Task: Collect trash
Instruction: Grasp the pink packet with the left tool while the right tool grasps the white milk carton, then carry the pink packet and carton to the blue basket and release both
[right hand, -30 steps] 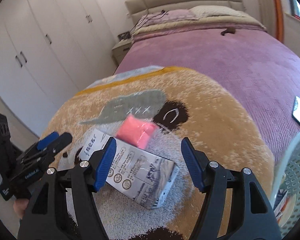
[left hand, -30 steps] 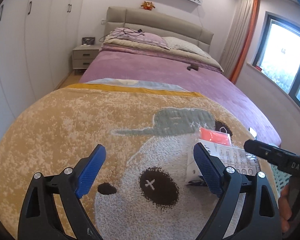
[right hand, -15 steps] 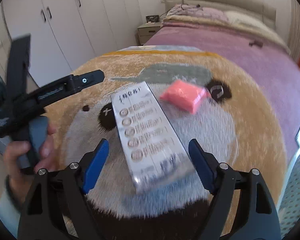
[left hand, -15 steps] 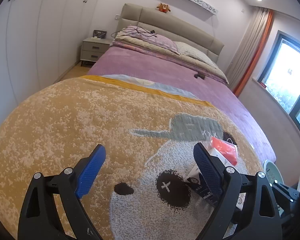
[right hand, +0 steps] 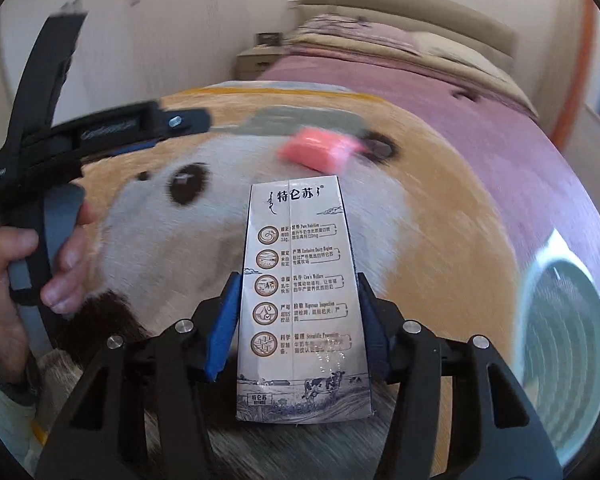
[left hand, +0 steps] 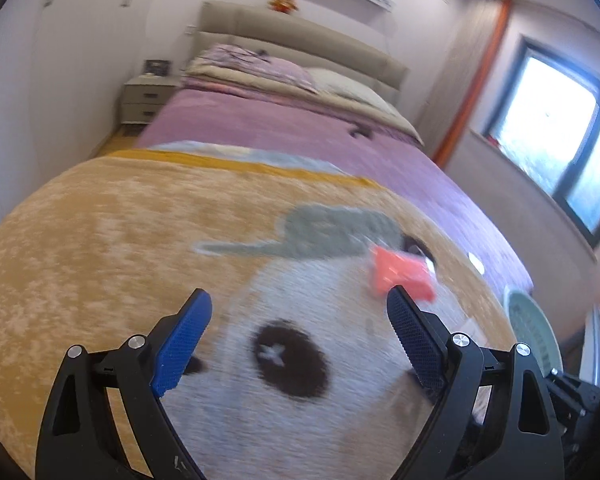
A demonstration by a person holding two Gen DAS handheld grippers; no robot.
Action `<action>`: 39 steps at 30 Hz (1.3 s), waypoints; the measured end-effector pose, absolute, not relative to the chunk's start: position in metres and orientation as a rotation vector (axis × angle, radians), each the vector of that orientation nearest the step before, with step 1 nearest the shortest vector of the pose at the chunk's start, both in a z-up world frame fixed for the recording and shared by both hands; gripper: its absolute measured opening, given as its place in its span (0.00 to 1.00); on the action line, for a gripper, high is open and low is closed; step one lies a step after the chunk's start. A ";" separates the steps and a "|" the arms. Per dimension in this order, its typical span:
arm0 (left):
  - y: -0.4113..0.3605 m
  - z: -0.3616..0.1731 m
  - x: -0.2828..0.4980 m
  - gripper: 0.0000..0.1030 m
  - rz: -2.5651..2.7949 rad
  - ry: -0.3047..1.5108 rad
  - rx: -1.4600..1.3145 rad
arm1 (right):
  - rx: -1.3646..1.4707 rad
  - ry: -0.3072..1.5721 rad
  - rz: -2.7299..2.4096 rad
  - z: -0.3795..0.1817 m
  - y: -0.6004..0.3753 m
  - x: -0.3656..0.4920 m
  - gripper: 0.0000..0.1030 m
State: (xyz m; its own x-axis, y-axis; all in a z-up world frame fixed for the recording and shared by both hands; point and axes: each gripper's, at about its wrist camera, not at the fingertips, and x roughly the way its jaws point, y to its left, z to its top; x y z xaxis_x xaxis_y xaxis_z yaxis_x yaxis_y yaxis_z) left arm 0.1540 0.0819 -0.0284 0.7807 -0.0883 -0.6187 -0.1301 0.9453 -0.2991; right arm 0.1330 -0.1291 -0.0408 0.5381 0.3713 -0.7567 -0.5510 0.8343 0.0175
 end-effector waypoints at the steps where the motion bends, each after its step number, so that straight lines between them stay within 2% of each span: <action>1: 0.074 -0.028 0.157 0.83 -0.005 0.698 -0.329 | -0.210 0.844 0.516 -0.041 -0.140 0.135 0.50; 6: 0.036 -0.023 0.185 0.83 -0.168 0.823 -0.307 | -0.130 0.851 0.316 -0.039 -0.179 0.162 0.50; 16: 0.000 -0.042 0.236 0.82 -0.096 0.869 -0.200 | -0.001 0.841 0.268 -0.042 -0.204 0.188 0.50; 18: -0.007 -0.047 0.242 0.71 -0.069 0.881 -0.156 | 0.000 0.833 0.268 -0.039 -0.205 0.188 0.50; 20: -0.011 -0.049 0.242 0.67 -0.051 0.873 -0.123 | 0.003 0.821 0.270 -0.036 -0.206 0.187 0.50; 21: -0.013 -0.049 0.241 0.58 -0.044 0.866 -0.101 | 0.003 0.814 0.268 -0.034 -0.206 0.186 0.50; 23: -0.017 -0.048 0.239 0.54 -0.042 0.854 -0.064 | 0.003 0.793 0.260 -0.029 -0.211 0.182 0.50; 30: -0.043 -0.018 0.219 0.51 -0.124 0.751 -0.057 | 0.050 0.707 0.229 -0.003 -0.245 0.166 0.50; 39: -0.134 0.023 0.206 0.52 -0.322 0.663 -0.034 | 0.118 0.631 0.070 0.025 -0.319 0.164 0.50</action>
